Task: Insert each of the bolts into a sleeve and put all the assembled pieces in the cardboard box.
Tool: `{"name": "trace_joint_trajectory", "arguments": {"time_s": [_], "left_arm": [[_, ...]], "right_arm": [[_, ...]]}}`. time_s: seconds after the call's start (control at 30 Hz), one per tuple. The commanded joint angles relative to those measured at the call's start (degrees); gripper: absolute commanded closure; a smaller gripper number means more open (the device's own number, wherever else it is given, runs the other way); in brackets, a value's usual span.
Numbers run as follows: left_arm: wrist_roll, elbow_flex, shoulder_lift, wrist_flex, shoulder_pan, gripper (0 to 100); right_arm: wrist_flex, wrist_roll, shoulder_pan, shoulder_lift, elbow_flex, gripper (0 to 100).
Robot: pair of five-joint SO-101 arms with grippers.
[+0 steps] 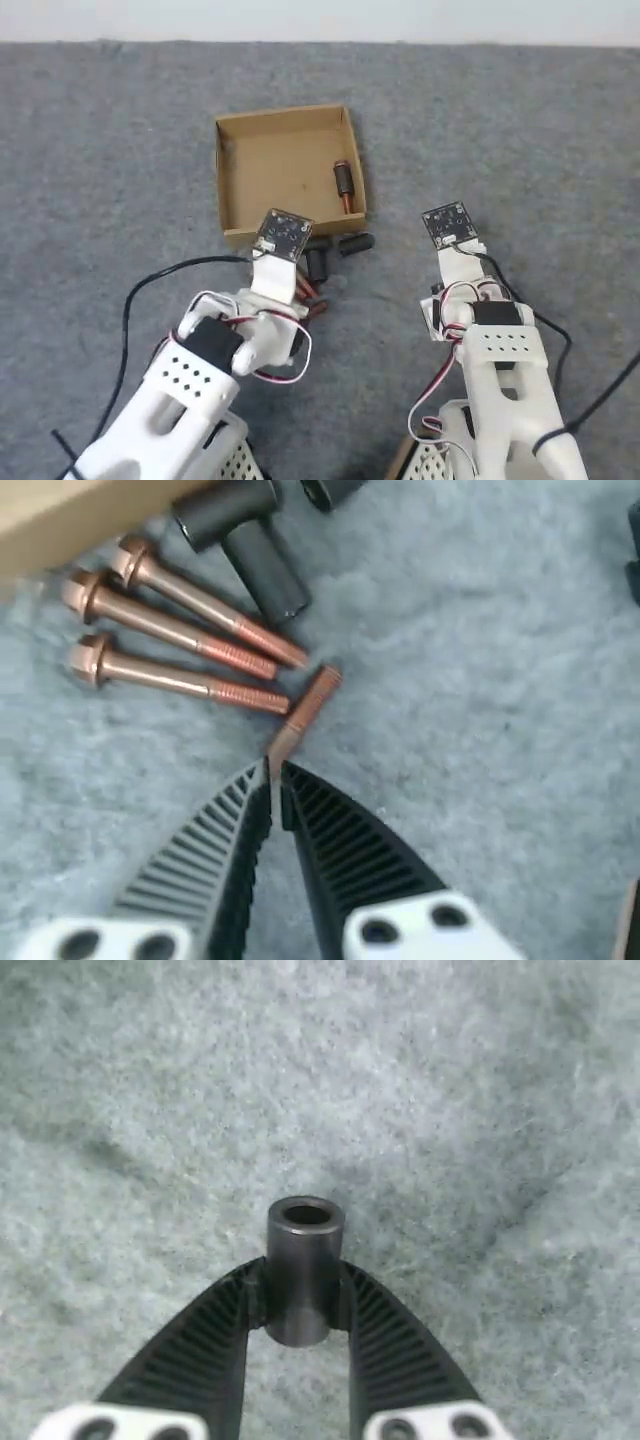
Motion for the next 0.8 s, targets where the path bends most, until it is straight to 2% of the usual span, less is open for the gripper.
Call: {"name": "trace_joint_trajectory", "arguments": {"time_s": [0.0, 0.17, 0.3, 0.53, 0.77], "left_arm": [[0.7, -0.8, 5.4, -1.4, 1.4, 99], [0.9, -5.8, 19.9, -1.7, 2.2, 99], [1.0, -8.3, 27.1, -1.8, -0.1, 99], [0.7, -8.2, 28.4, -1.9, -5.3, 99], [0.7, -5.1, 28.9, -10.5, -10.8, 99]], "right_arm": [[-0.9, 0.0, 0.6, -2.2, -0.4, 99.3], [-0.9, 0.0, 0.6, -2.2, -0.4, 99.3], [-0.9, 0.0, 0.7, -2.2, -0.4, 99.3], [-0.9, 0.0, 0.7, -2.2, -0.4, 99.3], [-0.9, 0.0, 0.7, -2.2, -0.4, 99.3]]}}
